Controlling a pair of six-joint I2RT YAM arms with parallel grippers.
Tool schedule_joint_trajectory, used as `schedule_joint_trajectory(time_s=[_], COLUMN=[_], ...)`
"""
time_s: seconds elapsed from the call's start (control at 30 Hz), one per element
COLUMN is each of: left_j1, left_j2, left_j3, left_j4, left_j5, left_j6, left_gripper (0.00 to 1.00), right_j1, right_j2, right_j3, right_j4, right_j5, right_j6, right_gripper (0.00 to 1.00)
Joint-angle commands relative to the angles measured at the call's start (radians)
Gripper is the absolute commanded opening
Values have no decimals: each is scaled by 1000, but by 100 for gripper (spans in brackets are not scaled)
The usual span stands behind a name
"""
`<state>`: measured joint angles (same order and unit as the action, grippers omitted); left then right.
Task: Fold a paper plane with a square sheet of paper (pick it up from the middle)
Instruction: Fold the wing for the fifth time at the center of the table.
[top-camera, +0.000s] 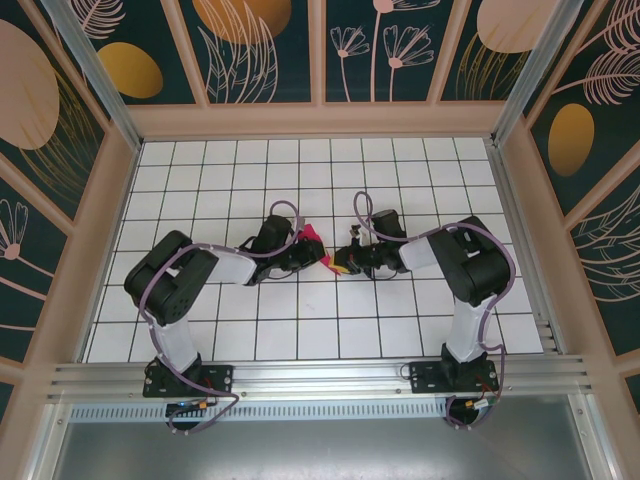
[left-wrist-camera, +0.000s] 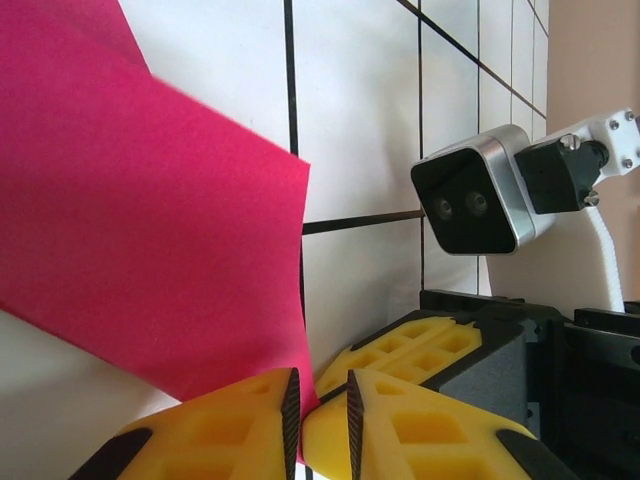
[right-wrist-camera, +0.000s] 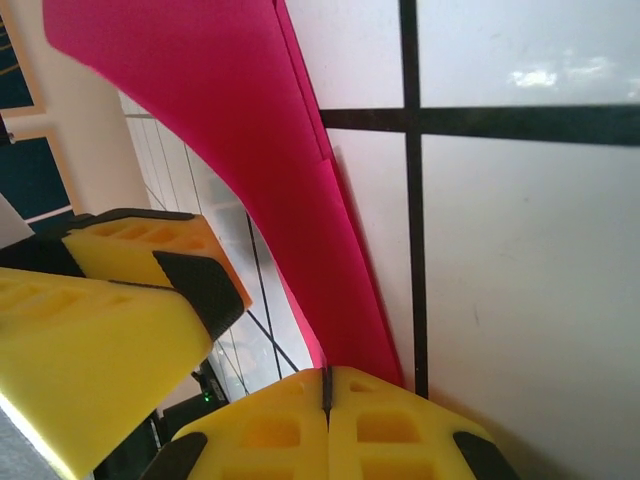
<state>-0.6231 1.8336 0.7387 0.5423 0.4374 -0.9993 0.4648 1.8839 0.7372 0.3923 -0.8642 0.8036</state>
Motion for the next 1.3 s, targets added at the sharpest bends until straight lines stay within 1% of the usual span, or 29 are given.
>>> schedule_joint_trajectory(time_s=[0.0, 0.33, 0.5, 0.57, 0.67, 0.8, 0.9, 1.03, 1.2, 1.27], left_j1=[-3, -2, -1, -3, -2, -3, -2, -1, -2, -3], left_j2=[29, 73, 88, 98, 110, 114, 118, 125, 127, 128], left_j3=[10, 55, 98, 120, 140, 153, 161, 169, 174, 173], left_j4=[23, -73, -207, -277, -357, -396, -409, -418, -427, -431], left_j5=[3, -39, -92, -119, -155, -172, -179, -181, -187, -188], left_j6=[-4, 5, 11, 18, 30, 32, 32, 31, 31, 31], left_gripper=[22, 21, 19, 19, 18, 18, 18, 18, 18, 17], right_j1=[-10, -10, -10, -10, -11, -7, -4, 9, 32, 38], right_j2=[22, 41, 33, 19, -14, -60, -83, -89, -104, -104], right_j3=[-4, 14, 26, 37, 57, 84, 89, 107, 112, 118], right_j4=[23, -35, -73, -102, -176, -298, -351, -391, -382, -387], right_j5=[-19, 0, 15, 29, 65, 99, 106, 97, 110, 124], right_j6=[30, 5, -22, -50, -133, -309, -395, -450, -461, -464], right_gripper=[0, 0, 0, 4, 12, 16, 17, 19, 23, 24])
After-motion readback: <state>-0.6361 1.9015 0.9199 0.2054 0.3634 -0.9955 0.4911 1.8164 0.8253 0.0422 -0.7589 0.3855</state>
